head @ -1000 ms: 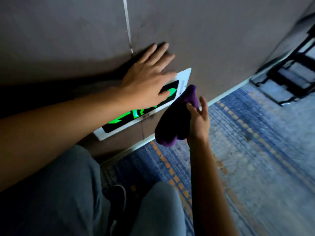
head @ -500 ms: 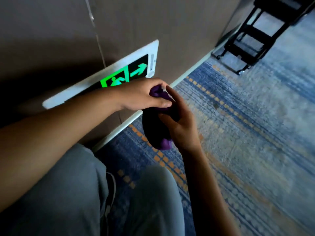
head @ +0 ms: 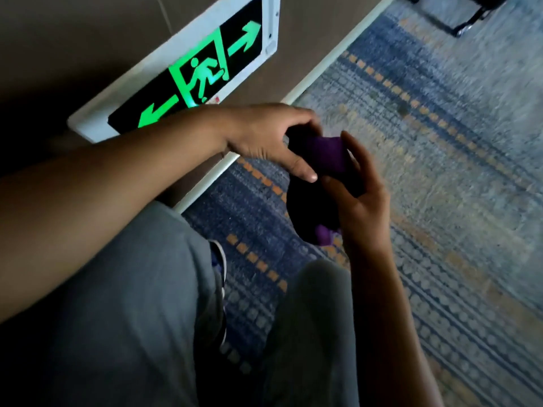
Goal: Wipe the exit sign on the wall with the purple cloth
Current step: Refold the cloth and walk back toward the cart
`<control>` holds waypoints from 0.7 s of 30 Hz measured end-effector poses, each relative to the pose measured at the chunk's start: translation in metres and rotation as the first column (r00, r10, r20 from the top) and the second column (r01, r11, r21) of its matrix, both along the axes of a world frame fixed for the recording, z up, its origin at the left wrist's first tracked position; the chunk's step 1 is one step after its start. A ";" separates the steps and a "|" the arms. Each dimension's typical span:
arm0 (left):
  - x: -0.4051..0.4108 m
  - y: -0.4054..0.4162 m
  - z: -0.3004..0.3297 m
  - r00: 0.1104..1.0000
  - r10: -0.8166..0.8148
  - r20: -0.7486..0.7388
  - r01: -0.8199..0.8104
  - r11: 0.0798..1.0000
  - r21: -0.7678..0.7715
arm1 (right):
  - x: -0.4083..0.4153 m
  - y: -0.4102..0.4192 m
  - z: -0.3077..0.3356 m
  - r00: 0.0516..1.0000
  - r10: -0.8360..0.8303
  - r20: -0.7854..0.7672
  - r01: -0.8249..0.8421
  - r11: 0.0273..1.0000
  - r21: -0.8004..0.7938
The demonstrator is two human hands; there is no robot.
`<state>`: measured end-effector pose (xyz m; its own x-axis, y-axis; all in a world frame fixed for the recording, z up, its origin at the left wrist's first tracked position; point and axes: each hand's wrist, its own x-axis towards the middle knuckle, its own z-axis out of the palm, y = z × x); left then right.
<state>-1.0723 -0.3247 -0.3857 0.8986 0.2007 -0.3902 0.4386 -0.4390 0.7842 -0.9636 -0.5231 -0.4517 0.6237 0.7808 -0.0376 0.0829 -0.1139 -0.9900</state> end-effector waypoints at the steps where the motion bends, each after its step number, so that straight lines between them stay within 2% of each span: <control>1: 0.000 -0.001 -0.002 1.000 -0.002 0.008 0.003 0.999 -0.039 | -0.004 -0.003 0.003 1.000 0.010 -0.004 -0.010 0.999 -0.033; 5: -0.005 -0.016 0.000 0.999 0.013 0.031 -0.011 0.997 -0.082 | -0.017 -0.018 0.029 1.000 0.025 -0.010 -0.027 0.985 -0.168; 9: -0.006 -0.046 0.025 1.000 0.017 -0.019 -0.019 0.998 -0.065 | -0.026 -0.048 0.067 0.999 -0.049 0.008 0.049 0.958 -0.284; 12: -0.011 -0.084 0.045 0.998 0.058 0.025 -0.057 0.996 -0.062 | -0.036 -0.073 0.104 0.998 -0.064 -0.011 0.057 0.943 -0.327; 15: -0.017 -0.126 0.081 0.997 0.073 -0.004 -0.073 0.987 -0.144 | -0.037 -0.104 0.152 0.996 -0.082 0.022 0.084 0.935 -0.343; 21: -0.005 -0.180 0.182 0.989 0.147 0.030 -0.141 0.977 -0.158 | -0.034 -0.159 0.245 0.982 -0.189 0.016 0.180 0.904 -0.387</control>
<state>-1.0774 -0.5049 -0.2039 0.8808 0.2691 -0.3896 0.4538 -0.2450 0.8568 -0.9972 -0.6819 -0.2070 0.7507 0.5741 -0.3269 0.0026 -0.4975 -0.8675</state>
